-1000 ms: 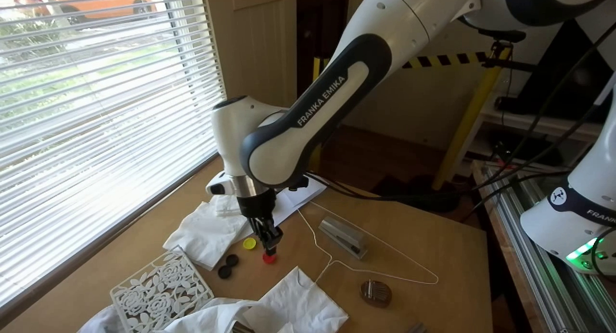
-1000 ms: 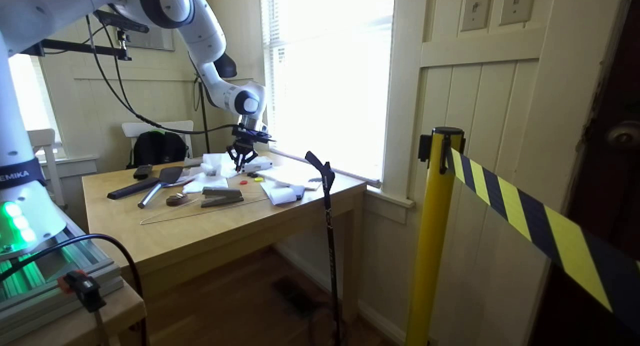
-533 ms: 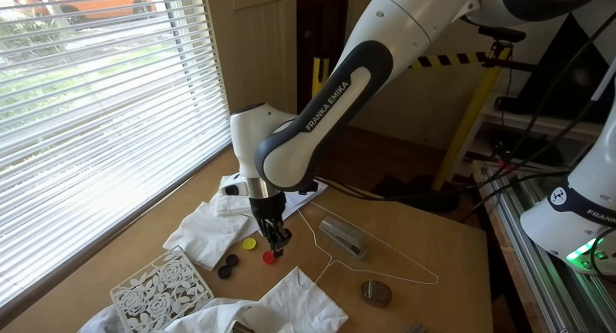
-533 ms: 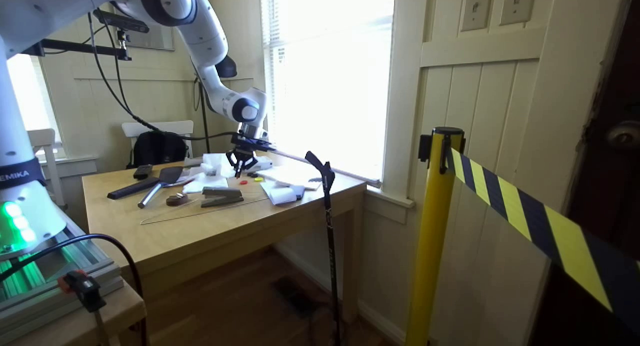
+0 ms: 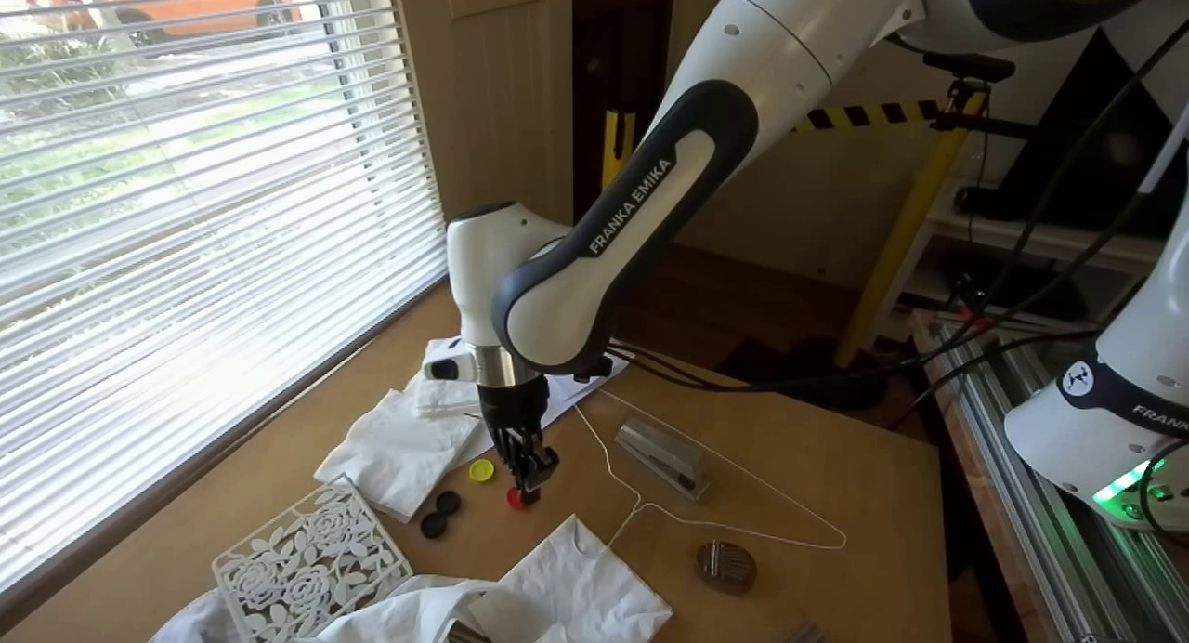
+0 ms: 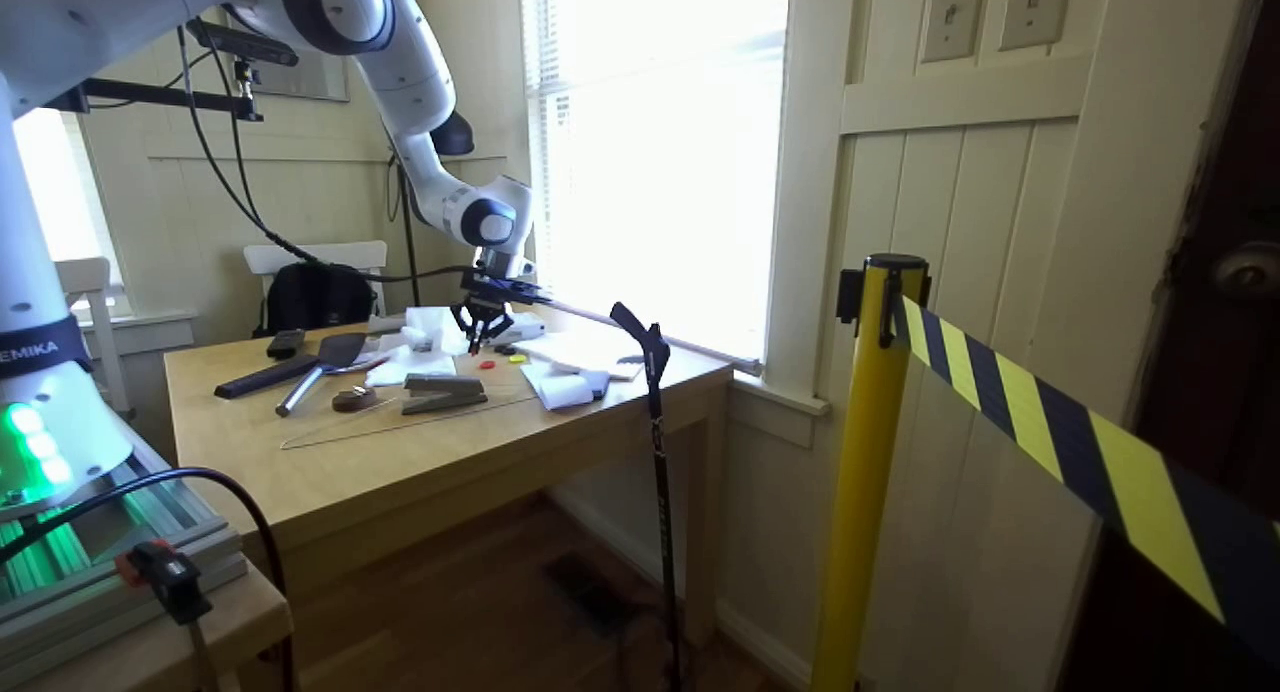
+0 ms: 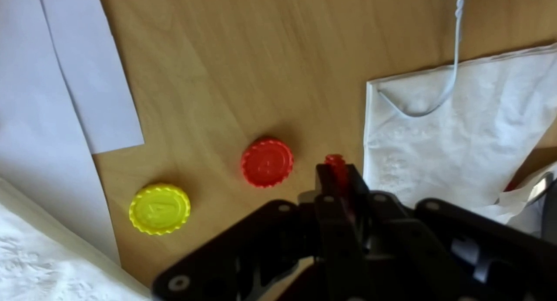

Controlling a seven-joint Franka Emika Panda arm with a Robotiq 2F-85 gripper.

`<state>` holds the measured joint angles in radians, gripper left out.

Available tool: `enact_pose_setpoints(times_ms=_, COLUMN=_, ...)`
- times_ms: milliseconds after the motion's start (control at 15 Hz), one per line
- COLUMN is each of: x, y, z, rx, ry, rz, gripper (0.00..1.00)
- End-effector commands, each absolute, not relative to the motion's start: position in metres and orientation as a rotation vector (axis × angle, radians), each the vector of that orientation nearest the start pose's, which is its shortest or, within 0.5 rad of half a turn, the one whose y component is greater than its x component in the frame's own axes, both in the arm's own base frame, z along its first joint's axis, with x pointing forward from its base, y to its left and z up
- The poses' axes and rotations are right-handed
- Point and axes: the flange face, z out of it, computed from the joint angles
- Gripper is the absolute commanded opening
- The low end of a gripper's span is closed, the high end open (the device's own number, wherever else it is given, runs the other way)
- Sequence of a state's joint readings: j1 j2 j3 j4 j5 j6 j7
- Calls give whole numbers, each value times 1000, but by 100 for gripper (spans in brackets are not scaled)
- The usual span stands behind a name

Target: Stack up the two orange circular objects

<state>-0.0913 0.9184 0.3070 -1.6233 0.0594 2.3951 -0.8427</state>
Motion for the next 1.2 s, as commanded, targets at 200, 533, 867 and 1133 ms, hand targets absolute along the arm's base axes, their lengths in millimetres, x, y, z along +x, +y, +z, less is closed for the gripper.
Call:
enact_pose_setpoints(times_ms=200, x=659, y=126, z=81, rx=-2538, ry=-1245, rz=-19, gripper=2)
enact_pose_setpoints(times_ms=533, x=662, y=123, z=78, rx=-2566, ry=-1243, rz=-37, gripper=2)
enact_pose_setpoints(times_ms=867, x=666, y=123, z=76, rx=-2568, ry=-1240, rz=-47, gripper=2)
enact_pose_setpoints(times_ms=1133, x=668, y=123, z=72, rx=-2568, ry=-1239, rz=-42, gripper=2)
